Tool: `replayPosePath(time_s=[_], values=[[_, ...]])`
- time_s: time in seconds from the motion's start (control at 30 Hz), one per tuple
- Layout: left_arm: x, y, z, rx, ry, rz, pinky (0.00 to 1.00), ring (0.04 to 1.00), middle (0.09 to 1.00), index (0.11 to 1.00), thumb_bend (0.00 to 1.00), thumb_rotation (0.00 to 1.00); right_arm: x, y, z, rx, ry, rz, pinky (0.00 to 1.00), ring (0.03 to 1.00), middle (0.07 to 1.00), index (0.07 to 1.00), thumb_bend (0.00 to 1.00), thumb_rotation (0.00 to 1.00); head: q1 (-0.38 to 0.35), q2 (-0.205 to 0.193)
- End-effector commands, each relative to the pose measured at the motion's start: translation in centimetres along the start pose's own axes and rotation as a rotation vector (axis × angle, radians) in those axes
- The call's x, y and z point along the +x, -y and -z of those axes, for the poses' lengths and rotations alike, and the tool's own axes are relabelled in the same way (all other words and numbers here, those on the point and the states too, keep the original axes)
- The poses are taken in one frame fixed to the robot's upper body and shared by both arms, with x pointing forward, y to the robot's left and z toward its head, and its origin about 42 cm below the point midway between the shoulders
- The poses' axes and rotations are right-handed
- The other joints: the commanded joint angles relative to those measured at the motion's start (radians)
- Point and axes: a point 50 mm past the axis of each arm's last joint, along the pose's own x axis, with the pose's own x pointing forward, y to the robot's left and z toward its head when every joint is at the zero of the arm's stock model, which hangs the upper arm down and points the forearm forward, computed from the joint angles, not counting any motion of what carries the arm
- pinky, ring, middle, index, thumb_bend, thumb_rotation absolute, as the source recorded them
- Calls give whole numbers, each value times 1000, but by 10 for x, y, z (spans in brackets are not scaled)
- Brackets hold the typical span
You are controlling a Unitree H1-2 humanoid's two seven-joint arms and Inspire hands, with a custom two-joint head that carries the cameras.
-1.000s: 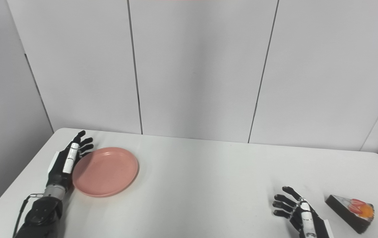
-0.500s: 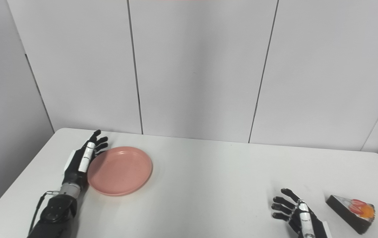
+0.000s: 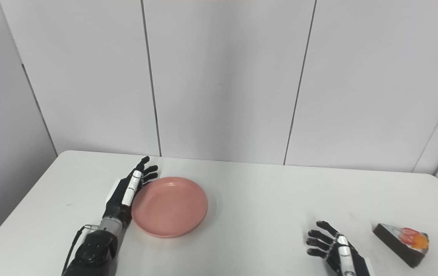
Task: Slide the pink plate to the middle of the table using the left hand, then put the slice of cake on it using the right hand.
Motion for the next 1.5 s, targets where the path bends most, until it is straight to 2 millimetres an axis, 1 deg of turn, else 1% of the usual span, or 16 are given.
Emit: replayPosePath(time_s=[0.0, 0.1, 0.2, 0.27, 0.33, 0.37, 0.4, 0.6, 0.67, 0.8, 0.97, 1.07, 1.33, 1.47], values=[[2, 11, -4, -30, 12, 25, 843, 855, 859, 921, 661, 985, -29, -11, 34, 34, -139, 18, 620, 667, 686, 753, 738, 953, 1, 1], [2, 16, -4, -45, 14, 39, 849, 856, 859, 923, 670, 976, -28, -15, 33, 32, -141, 18, 621, 670, 688, 755, 739, 952, -40, 3], [2, 20, -4, -49, 16, 49, 839, 853, 860, 924, 681, 976, -28, -21, 32, 31, -139, 19, 619, 668, 687, 755, 731, 950, -59, 4], [0, 28, -8, -57, 11, 44, 833, 849, 857, 921, 685, 982, -27, -24, 31, 28, -136, 14, 623, 670, 691, 761, 724, 953, -73, 6], [-3, 38, -15, -82, 18, 57, 871, 869, 869, 932, 666, 998, -26, -28, 29, 26, -133, 9, 629, 674, 693, 764, 720, 954, -86, 10], [-5, 43, -19, -90, 19, 59, 873, 871, 870, 933, 665, 999, -26, -31, 28, 22, -131, 7, 629, 674, 693, 764, 720, 954, -107, 16], [-6, 47, -22, -95, 18, 60, 872, 867, 865, 927, 673, 1000, -25, -34, 28, 17, -129, 2, 631, 675, 694, 766, 721, 960, -114, 18], [-7, 64, -33, -131, 15, 87, 854, 865, 862, 914, 690, 1000, -23, -45, 24, -5, -127, -3, 631, 681, 705, 779, 716, 984, -151, 33], [-9, 68, -34, -146, 12, 99, 861, 867, 864, 915, 688, 1000, -22, -49, 23, -10, -126, -2, 630, 683, 706, 781, 713, 987, -183, 30], [-10, 74, -35, -185, 9, 122, 887, 888, 880, 926, 682, 1000, -21, -55, 23, -26, -110, 5, 623, 677, 696, 770, 717, 981, -208, 29], [-11, 78, -36, -162, 9, 128, 860, 876, 873, 932, 691, 1000, -20, -59, 22, -29, -115, -3, 631, 684, 703, 775, 706, 988, -212, 29], [-10, 81, -35, -166, 9, 133, 857, 874, 875, 932, 694, 1000, -19, -61, 21, -32, -115, -3, 630, 683, 701, 771, 699, 988, -229, 26], [-10, 89, -34, -240, -17, 144, 901, 888, 882, 935, 704, 962, -19, -68, 21, -36, -112, -2, 632, 685, 705, 774, 662, 997, -252, 27], [-9, 92, -34, -248, -19, 152, 900, 886, 886, 933, 688, 971, -17, -70, 19, -43, -120, 2, 632, 683, 703, 786, 619, 877, -261, 26]])
